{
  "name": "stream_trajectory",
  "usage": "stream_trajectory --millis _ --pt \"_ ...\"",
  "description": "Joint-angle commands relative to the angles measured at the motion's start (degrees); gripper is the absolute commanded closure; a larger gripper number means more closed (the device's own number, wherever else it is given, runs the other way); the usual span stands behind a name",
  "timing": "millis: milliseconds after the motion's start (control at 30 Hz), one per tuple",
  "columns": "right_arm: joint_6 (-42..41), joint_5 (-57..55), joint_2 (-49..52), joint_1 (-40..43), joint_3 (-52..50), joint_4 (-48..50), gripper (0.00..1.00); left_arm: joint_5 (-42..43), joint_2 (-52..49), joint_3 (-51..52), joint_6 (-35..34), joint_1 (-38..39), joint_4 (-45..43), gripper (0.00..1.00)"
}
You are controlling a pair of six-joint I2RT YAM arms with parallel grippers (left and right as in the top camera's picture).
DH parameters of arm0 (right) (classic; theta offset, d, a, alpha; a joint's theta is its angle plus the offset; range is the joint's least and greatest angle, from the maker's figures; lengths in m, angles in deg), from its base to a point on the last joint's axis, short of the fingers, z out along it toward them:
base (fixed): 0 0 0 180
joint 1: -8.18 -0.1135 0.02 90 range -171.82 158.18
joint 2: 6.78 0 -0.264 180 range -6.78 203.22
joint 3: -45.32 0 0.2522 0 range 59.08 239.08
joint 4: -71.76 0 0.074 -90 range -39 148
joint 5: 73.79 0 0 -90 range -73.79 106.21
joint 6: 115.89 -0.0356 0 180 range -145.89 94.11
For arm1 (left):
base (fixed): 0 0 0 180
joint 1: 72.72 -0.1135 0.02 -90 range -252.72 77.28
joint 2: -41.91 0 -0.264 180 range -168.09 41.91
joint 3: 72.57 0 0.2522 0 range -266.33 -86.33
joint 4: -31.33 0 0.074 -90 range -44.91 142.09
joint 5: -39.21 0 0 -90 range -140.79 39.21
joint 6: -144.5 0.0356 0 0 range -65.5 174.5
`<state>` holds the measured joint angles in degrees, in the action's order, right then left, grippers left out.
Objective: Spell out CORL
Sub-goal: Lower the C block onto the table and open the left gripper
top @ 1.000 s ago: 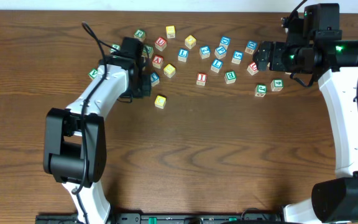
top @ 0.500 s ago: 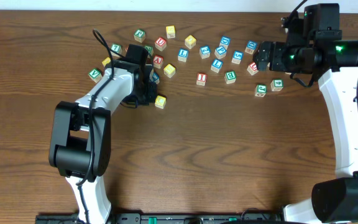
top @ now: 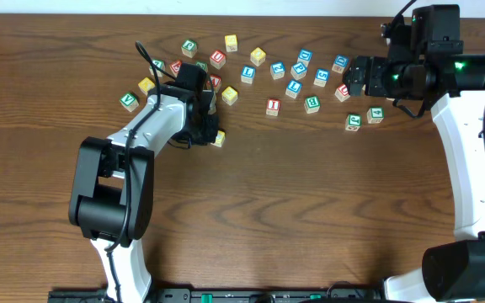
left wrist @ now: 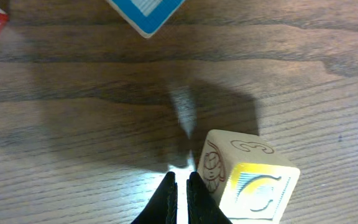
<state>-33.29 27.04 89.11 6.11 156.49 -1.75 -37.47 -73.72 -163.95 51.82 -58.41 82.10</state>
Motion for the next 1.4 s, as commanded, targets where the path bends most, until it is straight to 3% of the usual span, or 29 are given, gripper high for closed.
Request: stream_trajectory --millis 0,700,1367 --pt "0.2 -0.2 0.1 -0.3 1.0 -0.1 0.01 1.3 -0.2 0.5 1.2 -0.1 0.0 0.92" --pt "0.2 -0.2 0.1 -0.3 1.0 -0.1 0.01 2.8 -0.2 0.5 0.4 -0.1 1.0 0.92" --pt "0.2 -0.2 0.1 -0.3 1.0 -0.1 0.01 2.8 -0.2 0.5 -5.0 -0.1 1.4 0.92"
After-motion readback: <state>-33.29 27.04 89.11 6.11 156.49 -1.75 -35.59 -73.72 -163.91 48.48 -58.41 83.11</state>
